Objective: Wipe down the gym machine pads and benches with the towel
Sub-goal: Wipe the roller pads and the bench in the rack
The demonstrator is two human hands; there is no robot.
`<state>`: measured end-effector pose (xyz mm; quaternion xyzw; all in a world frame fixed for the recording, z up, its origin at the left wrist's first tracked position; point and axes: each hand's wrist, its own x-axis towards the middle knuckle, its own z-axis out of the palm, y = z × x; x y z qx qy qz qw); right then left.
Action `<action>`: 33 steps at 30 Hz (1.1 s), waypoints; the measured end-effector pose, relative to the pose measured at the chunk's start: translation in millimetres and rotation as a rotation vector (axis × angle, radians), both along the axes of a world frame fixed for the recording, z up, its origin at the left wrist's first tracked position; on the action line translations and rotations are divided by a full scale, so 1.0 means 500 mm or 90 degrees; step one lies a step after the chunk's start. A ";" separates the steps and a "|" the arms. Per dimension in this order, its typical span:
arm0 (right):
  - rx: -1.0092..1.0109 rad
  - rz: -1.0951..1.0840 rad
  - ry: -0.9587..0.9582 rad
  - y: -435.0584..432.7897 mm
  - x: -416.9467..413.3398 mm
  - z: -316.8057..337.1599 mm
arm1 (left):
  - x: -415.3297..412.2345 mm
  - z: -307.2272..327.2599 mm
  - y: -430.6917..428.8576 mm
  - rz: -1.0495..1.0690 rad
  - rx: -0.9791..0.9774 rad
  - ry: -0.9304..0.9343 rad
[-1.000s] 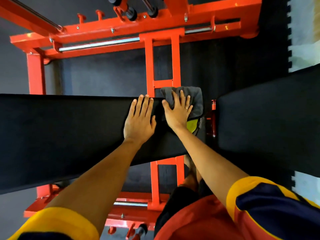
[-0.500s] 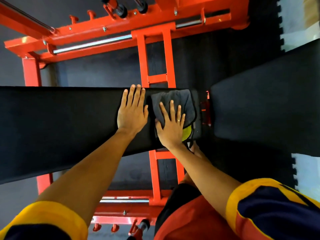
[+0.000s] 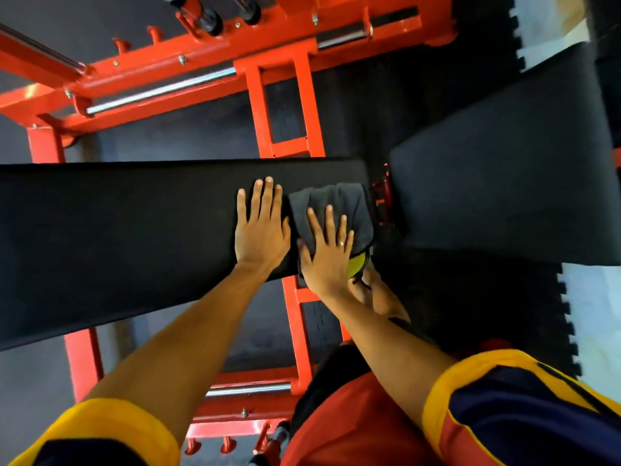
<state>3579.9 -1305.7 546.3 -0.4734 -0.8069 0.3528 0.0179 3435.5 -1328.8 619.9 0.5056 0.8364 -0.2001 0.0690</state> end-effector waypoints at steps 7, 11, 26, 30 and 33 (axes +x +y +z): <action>-0.100 -0.205 -0.048 0.035 0.111 -0.101 | 0.003 -0.005 0.001 -0.028 -0.004 0.003; -0.278 -0.397 -0.015 0.142 0.105 -0.120 | 0.004 -0.003 0.021 -0.032 -0.015 0.001; -0.317 -0.327 -0.039 0.188 0.095 -0.134 | -0.014 -0.023 0.108 -0.061 0.005 -0.031; -0.332 -0.369 -0.067 0.198 0.069 -0.113 | -0.017 -0.029 0.126 -0.064 0.006 -0.038; -0.179 -0.263 -0.039 0.130 0.053 -0.075 | -0.013 -0.034 0.129 -0.067 0.001 -0.019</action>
